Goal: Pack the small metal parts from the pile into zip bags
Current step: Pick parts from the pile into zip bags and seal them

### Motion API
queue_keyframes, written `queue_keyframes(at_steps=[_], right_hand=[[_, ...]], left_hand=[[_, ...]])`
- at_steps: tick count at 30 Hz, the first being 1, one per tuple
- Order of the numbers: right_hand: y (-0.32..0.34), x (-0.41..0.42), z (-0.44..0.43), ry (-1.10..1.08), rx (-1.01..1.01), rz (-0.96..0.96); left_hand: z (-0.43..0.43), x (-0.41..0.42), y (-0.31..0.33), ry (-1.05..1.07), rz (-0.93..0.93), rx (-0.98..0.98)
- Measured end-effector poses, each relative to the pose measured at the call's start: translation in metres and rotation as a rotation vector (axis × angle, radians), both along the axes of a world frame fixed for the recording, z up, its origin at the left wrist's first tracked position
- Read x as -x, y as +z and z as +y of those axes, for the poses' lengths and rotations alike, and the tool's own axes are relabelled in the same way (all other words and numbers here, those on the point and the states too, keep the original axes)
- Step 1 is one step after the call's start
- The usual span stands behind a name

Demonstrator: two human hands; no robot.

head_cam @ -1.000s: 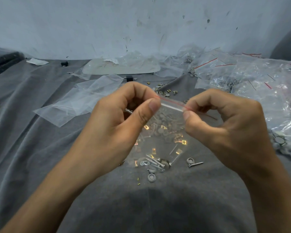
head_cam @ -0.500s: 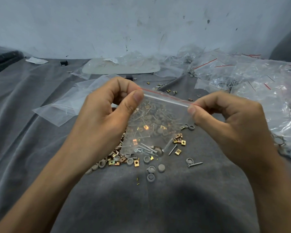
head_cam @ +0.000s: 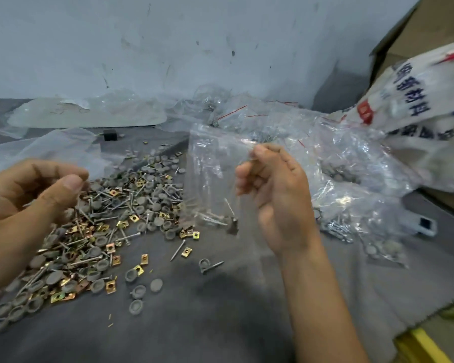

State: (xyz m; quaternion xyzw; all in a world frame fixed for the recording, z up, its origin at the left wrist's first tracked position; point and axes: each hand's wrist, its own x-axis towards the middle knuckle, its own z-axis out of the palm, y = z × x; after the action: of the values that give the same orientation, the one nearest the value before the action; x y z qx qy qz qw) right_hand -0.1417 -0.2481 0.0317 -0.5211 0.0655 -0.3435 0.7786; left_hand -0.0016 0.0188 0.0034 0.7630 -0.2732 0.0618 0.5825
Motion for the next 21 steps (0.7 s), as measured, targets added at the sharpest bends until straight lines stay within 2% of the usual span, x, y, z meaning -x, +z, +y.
queue_keyframes(at_steps=[2,5,7,9,11,13,19,21], right_hand=[[0.005,0.006,-0.026,-0.265,-0.08,-0.066],[0.004,0.014,-0.063,-0.607,-0.096,-0.109],[-0.004,0.017,-0.074,-0.633,-0.124,-0.052],[-0.013,0.012,-0.072,-0.555,-0.122,0.074],[-0.021,0.004,-0.063,-0.427,-0.055,0.232],[-0.027,-0.004,-0.049,-0.307,0.093,0.336],[-0.051,-0.017,-0.002,-0.035,0.914,0.457],[-0.057,-0.02,0.008,0.01,1.064,0.499]], left_hand=[[-0.006,-0.011,-0.003,-0.007,0.135,-0.005],[-0.01,-0.022,-0.007,-0.004,0.327,0.005],[-0.005,-0.025,-0.01,0.001,0.339,-0.035],[-0.005,-0.028,-0.012,0.05,0.29,-0.063],[0.005,-0.022,-0.016,0.07,0.127,-0.08],[0.017,-0.022,-0.018,0.123,0.031,-0.126],[0.049,-0.071,-0.025,0.386,0.073,-0.217],[0.046,-0.087,-0.027,0.435,0.071,-0.352]])
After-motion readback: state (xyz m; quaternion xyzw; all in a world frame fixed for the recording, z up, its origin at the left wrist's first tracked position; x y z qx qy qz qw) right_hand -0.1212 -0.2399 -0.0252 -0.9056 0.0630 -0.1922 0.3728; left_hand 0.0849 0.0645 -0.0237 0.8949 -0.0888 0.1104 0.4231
